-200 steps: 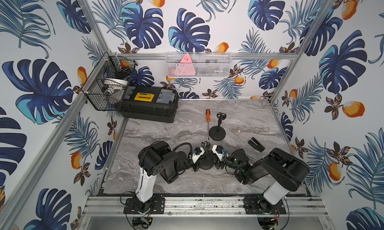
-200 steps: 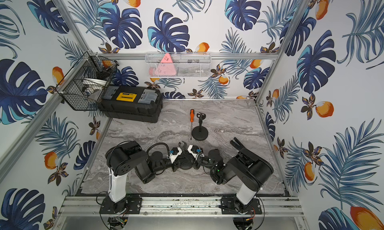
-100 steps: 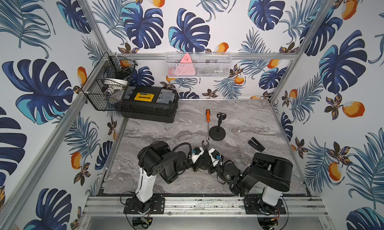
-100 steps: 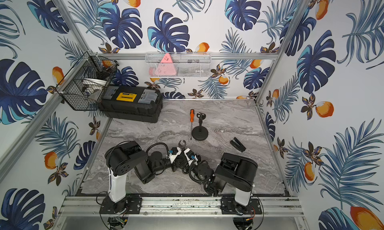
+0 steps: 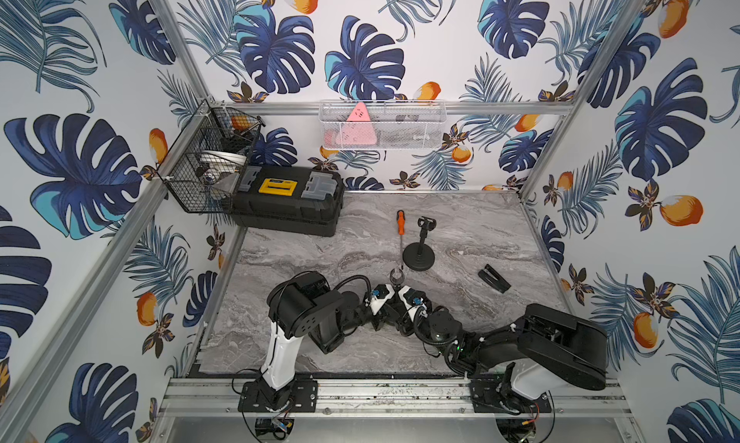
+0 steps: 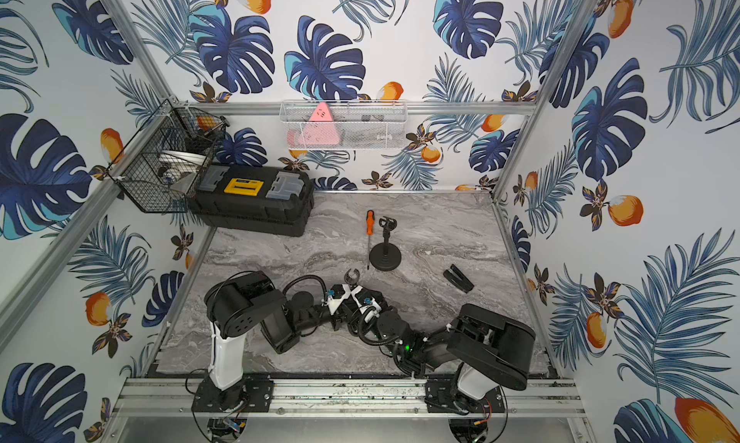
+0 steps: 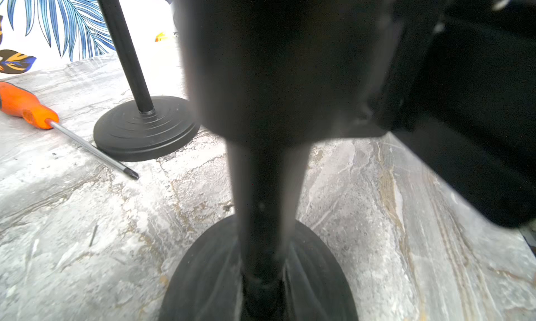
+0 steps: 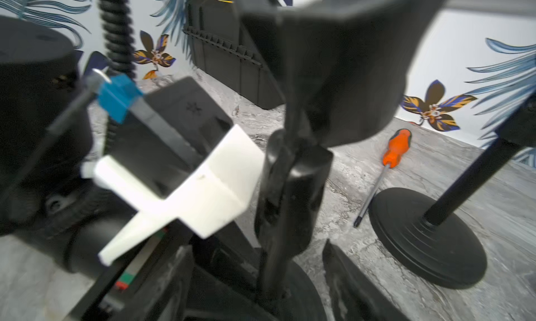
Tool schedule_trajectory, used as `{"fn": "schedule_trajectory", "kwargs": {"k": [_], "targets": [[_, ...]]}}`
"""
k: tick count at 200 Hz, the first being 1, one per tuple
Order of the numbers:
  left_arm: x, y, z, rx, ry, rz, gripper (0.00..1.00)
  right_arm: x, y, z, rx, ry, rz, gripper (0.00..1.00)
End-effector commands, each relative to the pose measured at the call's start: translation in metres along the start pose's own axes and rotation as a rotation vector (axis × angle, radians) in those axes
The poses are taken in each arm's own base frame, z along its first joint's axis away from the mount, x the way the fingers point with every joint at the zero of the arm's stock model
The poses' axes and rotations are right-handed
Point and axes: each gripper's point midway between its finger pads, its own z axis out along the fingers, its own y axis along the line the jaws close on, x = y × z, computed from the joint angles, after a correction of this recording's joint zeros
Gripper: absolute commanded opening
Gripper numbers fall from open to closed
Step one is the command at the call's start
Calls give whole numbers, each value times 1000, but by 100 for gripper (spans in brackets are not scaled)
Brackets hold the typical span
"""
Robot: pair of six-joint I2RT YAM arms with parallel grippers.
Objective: Assemble a microphone stand
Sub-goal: Screw the microphone stand pole into the microphone stand base.
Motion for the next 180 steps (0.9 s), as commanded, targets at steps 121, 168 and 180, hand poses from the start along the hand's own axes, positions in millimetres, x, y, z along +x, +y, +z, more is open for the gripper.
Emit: {"fn": "schedule_trajectory", "kwargs": {"k": [121,168,180], "targets": [[3,-1,1,10,2,15,13,6,-5,0,-534,-49,93,48],[4,-2,1,15,4,17,13,-1,-8,9,-583,-42,69,47],[4,-2,1,17,5,16,13,-2,-7,9,-597,-37,50,45]]}}
